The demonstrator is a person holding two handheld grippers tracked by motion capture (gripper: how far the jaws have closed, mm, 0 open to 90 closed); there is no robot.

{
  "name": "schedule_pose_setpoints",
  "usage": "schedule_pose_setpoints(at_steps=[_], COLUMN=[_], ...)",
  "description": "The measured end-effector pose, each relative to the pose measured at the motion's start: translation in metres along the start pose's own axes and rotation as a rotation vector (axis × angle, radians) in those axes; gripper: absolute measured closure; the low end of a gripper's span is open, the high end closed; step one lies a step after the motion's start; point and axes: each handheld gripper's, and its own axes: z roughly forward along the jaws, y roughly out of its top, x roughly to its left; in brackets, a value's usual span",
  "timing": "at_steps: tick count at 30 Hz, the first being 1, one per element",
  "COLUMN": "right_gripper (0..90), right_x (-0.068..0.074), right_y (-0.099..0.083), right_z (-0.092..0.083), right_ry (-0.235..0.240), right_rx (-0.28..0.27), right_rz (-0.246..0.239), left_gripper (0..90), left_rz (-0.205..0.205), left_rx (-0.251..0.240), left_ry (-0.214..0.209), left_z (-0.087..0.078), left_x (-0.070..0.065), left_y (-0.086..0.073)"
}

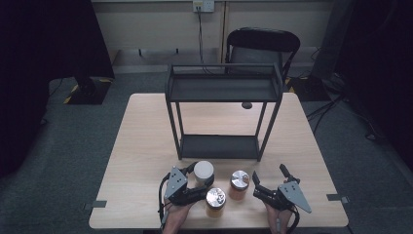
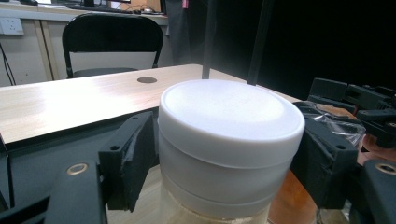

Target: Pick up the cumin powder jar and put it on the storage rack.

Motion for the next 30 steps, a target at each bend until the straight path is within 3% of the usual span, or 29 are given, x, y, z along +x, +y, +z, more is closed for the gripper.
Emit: schedule_pose_setpoints(at_steps=[13, 30], right_gripper=[1.5, 1.4], right_x=[0.0002, 0.0002], right_y=[-0.0003, -0.0005], right_z=[-0.0001, -0.0002], right_ry=[-0.001, 0.000], right_rx=[-0.002, -0.003], right_rz=[0.001, 0.000], left_gripper=[30.2, 33.6], left_rz=[0.015, 0.023], left_rx=[0.044, 0.030], left_ry=[0.002, 0.014], left_z=[0.0040, 0.0036], left_x=[-0.0006, -0.0051], left_y=[0.0029, 0.0002])
